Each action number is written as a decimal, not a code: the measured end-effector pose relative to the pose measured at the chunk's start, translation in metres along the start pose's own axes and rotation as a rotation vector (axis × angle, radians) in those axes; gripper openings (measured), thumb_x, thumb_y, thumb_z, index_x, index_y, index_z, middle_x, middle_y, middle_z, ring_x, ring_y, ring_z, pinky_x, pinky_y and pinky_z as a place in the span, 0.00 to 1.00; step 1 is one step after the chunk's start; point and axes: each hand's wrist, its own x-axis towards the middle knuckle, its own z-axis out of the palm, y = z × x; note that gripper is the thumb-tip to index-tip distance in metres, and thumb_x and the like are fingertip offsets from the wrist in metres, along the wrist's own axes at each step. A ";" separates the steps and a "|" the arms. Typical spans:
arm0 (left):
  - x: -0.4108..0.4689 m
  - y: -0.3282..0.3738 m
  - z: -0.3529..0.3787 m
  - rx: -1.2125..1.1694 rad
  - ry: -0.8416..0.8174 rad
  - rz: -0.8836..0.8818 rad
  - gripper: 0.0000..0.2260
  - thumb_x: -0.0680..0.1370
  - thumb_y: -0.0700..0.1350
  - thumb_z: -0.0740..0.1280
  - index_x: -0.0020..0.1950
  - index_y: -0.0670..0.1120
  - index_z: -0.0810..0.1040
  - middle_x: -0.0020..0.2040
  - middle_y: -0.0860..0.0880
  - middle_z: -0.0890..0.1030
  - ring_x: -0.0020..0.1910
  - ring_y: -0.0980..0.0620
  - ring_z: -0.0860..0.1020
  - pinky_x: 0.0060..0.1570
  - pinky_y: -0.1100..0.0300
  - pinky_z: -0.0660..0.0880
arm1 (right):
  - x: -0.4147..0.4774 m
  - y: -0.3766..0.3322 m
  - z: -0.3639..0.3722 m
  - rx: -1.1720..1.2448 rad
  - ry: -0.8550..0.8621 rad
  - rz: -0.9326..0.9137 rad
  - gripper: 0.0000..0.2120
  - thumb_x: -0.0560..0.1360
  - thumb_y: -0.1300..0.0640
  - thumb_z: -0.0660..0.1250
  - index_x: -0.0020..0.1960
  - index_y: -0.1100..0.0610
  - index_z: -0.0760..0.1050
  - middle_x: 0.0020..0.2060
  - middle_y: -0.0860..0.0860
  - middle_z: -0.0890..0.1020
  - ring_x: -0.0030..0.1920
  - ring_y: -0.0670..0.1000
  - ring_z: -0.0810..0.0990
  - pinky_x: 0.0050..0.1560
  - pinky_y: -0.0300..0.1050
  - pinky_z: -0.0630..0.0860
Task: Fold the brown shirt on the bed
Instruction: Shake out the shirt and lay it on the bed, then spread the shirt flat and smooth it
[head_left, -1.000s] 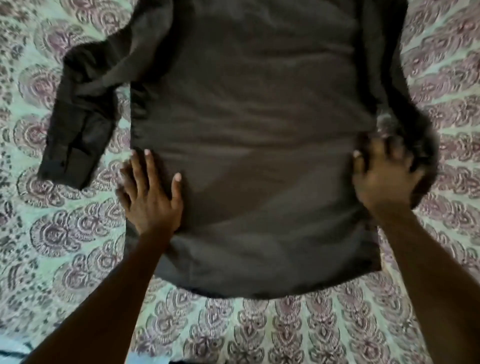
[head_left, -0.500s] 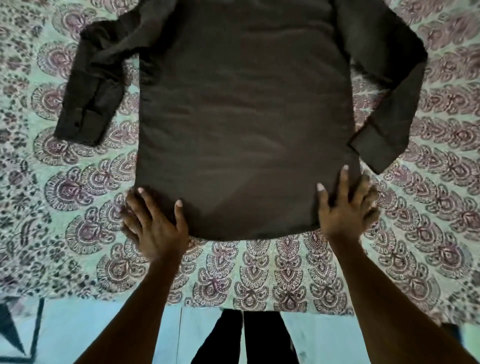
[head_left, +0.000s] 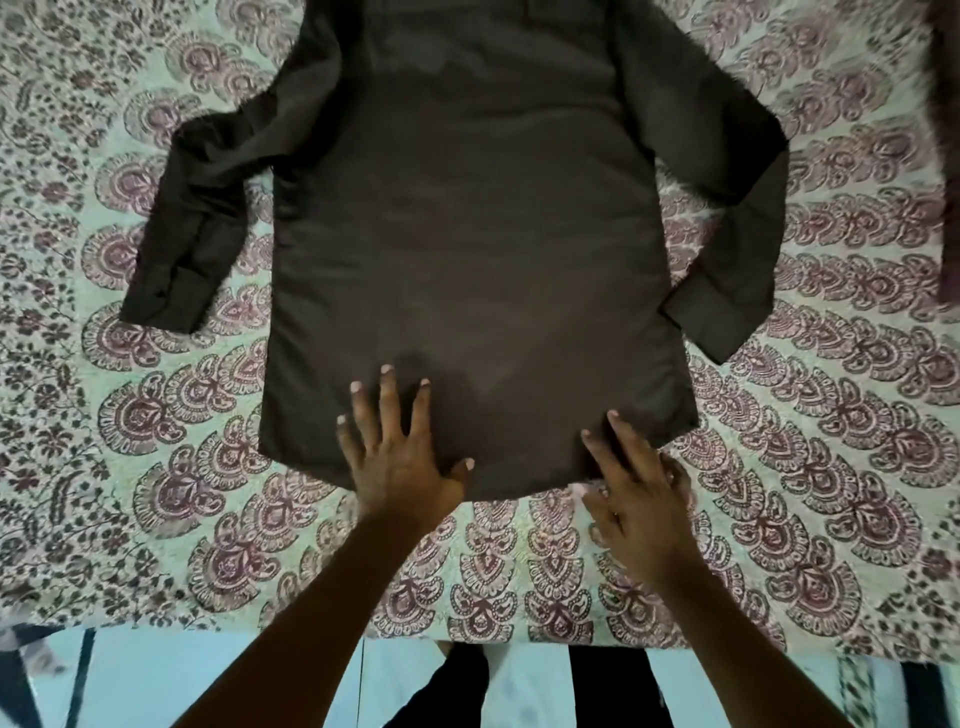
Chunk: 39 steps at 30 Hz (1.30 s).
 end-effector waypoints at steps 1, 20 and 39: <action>0.009 0.018 -0.001 -0.032 0.040 0.076 0.42 0.73 0.64 0.69 0.82 0.52 0.57 0.85 0.46 0.46 0.83 0.37 0.44 0.77 0.32 0.51 | 0.010 0.008 -0.010 0.042 0.042 0.035 0.28 0.81 0.35 0.52 0.77 0.45 0.67 0.81 0.49 0.59 0.77 0.52 0.65 0.70 0.61 0.62; 0.290 0.359 -0.049 -0.210 0.136 0.241 0.28 0.76 0.46 0.70 0.74 0.41 0.69 0.70 0.36 0.69 0.67 0.32 0.68 0.66 0.38 0.70 | 0.260 0.270 -0.216 1.496 0.260 0.756 0.11 0.74 0.72 0.67 0.48 0.59 0.83 0.40 0.57 0.86 0.38 0.55 0.85 0.41 0.46 0.80; 0.378 0.414 -0.025 0.003 0.178 0.327 0.37 0.74 0.75 0.52 0.81 0.63 0.59 0.84 0.53 0.53 0.83 0.46 0.54 0.73 0.31 0.50 | 0.380 0.381 -0.278 0.338 0.231 0.536 0.31 0.80 0.34 0.59 0.62 0.63 0.76 0.62 0.65 0.76 0.65 0.64 0.76 0.61 0.53 0.74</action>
